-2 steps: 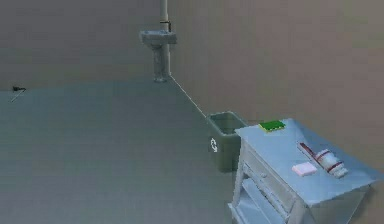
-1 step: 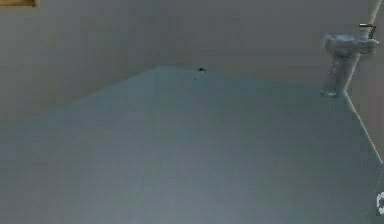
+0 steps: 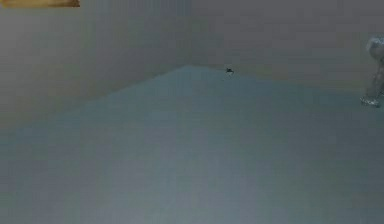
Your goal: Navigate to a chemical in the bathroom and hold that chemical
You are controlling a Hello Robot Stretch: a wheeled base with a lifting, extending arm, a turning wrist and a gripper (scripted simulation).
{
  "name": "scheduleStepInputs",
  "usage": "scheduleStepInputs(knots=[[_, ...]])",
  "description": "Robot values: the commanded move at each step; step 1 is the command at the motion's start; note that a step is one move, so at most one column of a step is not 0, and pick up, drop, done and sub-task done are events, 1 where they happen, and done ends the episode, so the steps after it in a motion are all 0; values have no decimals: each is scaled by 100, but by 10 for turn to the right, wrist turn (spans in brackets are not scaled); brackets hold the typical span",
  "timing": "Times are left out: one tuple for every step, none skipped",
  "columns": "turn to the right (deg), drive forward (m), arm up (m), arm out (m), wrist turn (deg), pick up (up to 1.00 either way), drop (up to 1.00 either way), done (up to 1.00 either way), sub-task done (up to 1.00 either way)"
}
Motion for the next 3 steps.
scheduleStepInputs(knots=[[450,0,0,0,0,0,0,0,0],[450,0,0,0,0,0,0,0,0],[360,0,0,0,0,0,0,0,0]])
